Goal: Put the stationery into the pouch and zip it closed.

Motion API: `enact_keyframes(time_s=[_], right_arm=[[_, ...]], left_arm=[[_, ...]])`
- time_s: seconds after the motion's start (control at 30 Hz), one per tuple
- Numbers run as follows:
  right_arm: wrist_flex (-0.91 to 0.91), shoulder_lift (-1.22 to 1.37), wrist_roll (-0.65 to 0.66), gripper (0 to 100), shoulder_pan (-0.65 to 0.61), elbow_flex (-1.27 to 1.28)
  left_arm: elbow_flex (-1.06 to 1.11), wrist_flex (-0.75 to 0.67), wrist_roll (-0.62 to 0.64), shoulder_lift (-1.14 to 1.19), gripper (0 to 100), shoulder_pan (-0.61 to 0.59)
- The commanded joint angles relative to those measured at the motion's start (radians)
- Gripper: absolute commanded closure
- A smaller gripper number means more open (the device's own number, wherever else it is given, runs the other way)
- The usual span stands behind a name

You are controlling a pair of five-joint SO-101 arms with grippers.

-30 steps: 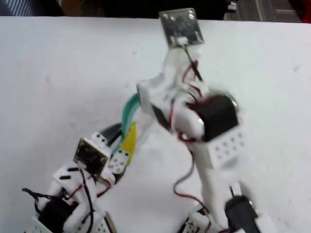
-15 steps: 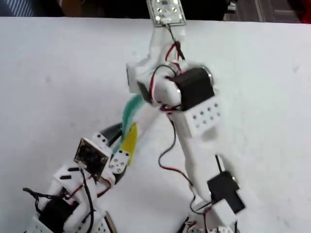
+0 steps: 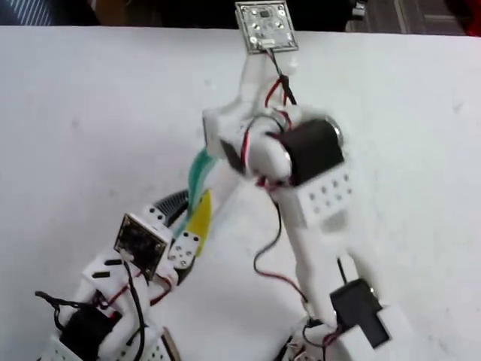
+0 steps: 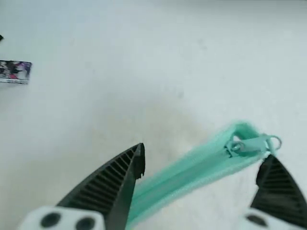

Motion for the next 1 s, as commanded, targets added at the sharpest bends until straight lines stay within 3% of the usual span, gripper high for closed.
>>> enact_keyframes(time_s=[0.0,0.37,0.43,0.57,0.7,0.8,0.97], right_arm=[[0.022,0.022,-0.009,65.0,0.048,0.025],[0.028,0.035,0.005,65.1,0.041,0.152],[0.028,0.039,0.055,65.3,-0.004,0.195],[0.021,0.047,0.187,78.3,-0.136,0.269],[-0.024,0.047,0.245,99.2,-0.131,0.236],[-0.021,0.071,0.256,96.5,-0.099,0.173],[-0.035,0.188,0.261,98.1,-0.054,0.025]], left_arm=[[-0.006,-0.011,0.006,-0.005,98,-0.004],[-0.006,-0.014,0.005,-0.005,98,-0.010],[-0.006,-0.014,0.005,-0.005,98,-0.010],[-0.006,-0.012,0.003,-0.005,98,-0.004],[-0.008,-0.017,0.003,-0.005,98,-0.004],[-0.018,-0.023,0.002,-0.005,97,-0.004],[-0.095,0.071,0.055,-0.005,76,-0.012]])
